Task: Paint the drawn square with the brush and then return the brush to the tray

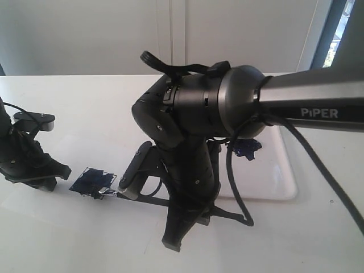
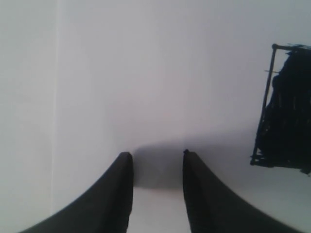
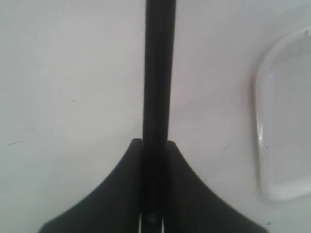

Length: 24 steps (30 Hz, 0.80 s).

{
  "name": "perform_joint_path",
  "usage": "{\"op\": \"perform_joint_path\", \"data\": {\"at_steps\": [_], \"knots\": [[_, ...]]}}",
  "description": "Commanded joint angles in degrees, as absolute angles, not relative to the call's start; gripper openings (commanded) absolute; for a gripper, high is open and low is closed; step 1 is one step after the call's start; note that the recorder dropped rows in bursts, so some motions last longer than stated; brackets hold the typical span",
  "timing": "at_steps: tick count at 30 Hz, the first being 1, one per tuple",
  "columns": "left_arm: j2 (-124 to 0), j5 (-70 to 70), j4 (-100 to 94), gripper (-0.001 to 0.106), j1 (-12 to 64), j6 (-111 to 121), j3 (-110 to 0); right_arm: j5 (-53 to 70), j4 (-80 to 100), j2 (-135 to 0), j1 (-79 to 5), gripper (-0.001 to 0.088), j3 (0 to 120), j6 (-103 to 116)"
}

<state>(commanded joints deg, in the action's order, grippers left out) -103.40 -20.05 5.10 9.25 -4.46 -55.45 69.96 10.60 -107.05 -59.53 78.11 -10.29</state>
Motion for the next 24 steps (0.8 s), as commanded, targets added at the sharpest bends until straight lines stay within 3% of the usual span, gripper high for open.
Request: {"op": "perform_joint_path", "data": {"at_steps": [12, 24], "knots": [[-103.40, -20.05, 5.10, 0.040, 9.25, -4.46, -55.45, 66.84, 11.11, -102.50, -59.32, 0.0000, 78.11, -8.78], [-103.40, -20.05, 5.49, 0.040, 9.25, -4.24, -55.45, 57.56, 16.70, -108.72, -59.32, 0.0000, 78.23, -5.42]]}}
